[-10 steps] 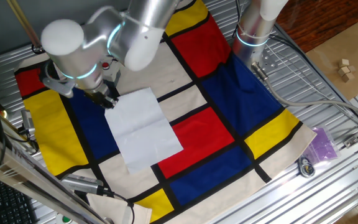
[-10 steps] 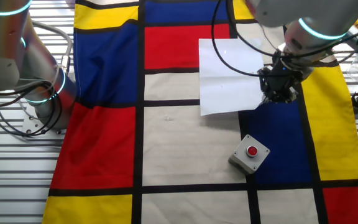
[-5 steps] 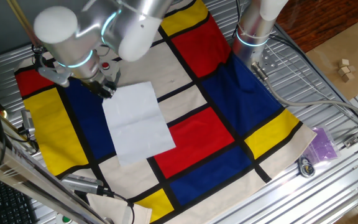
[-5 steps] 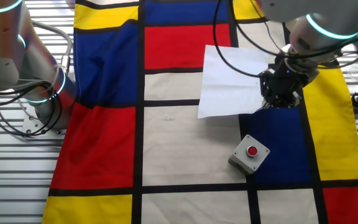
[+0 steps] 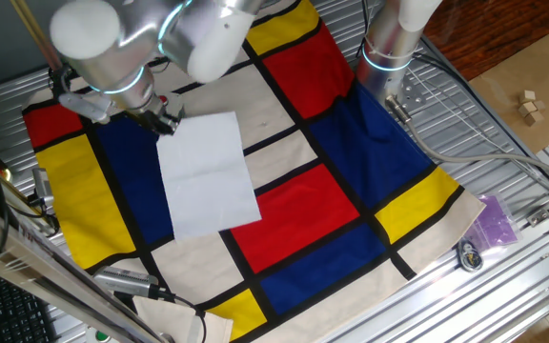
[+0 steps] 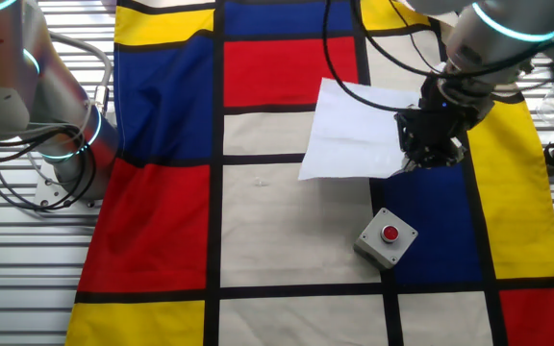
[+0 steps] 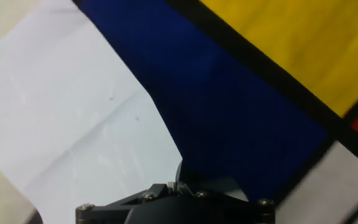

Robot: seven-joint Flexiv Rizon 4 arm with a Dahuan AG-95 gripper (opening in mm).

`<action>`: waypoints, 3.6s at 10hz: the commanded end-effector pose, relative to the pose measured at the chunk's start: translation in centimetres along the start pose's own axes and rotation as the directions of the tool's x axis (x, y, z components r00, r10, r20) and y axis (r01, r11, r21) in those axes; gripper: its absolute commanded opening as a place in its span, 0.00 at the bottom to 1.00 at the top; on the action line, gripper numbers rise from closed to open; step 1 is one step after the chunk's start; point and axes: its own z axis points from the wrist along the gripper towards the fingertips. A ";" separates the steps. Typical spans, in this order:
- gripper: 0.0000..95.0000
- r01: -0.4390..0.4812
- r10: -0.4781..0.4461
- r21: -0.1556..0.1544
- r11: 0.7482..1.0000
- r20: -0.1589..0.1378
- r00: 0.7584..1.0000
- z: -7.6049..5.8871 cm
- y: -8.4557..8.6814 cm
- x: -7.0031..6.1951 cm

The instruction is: Flip over and spread out the paper that is laid flat on the table

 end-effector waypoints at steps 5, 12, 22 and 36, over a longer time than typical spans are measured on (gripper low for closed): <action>0.00 0.101 -0.096 0.055 0.993 -0.098 0.991 -4.9 -3.1 3.2; 0.00 0.248 -0.225 0.087 0.965 -0.214 0.951 -9.9 -4.4 5.0; 0.00 -0.061 0.031 -0.120 0.991 -0.233 0.972 -12.1 -0.1 3.0; 0.00 0.220 -0.219 -0.031 0.975 -0.295 0.930 -11.4 0.9 4.3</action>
